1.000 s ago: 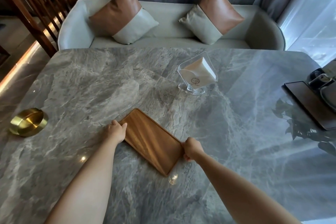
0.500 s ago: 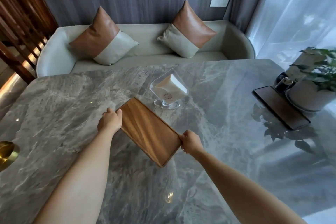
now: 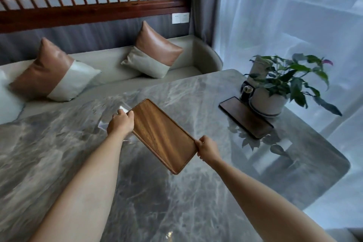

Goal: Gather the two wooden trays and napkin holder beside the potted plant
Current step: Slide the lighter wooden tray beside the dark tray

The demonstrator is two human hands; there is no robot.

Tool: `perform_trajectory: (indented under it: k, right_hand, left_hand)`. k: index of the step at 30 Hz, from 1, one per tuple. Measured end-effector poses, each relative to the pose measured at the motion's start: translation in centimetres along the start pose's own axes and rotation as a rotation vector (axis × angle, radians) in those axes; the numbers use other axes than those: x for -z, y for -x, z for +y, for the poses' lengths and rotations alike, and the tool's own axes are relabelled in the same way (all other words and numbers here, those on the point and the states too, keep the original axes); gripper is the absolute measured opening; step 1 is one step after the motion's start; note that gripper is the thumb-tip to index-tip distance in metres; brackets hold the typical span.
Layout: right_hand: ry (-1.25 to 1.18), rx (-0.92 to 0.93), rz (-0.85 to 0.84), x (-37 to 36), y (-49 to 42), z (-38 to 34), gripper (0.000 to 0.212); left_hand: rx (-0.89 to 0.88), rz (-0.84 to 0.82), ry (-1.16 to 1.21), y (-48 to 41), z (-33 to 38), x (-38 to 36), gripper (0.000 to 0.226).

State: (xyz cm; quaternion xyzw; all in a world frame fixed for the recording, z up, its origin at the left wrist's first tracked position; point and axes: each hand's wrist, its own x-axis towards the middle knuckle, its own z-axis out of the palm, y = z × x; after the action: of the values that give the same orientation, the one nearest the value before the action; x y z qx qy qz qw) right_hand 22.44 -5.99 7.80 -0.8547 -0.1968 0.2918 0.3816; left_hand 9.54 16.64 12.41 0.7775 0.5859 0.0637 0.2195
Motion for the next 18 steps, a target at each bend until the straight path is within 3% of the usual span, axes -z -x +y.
perform_trajectory:
  k: [18]
  right_hand:
    - [-0.062, -0.216, 0.114, 12.5, -8.4, 10.8, 0.032]
  left_hand:
    - [-0.115, -0.237, -0.116, -1.4, 18.3, -14.3, 0.056]
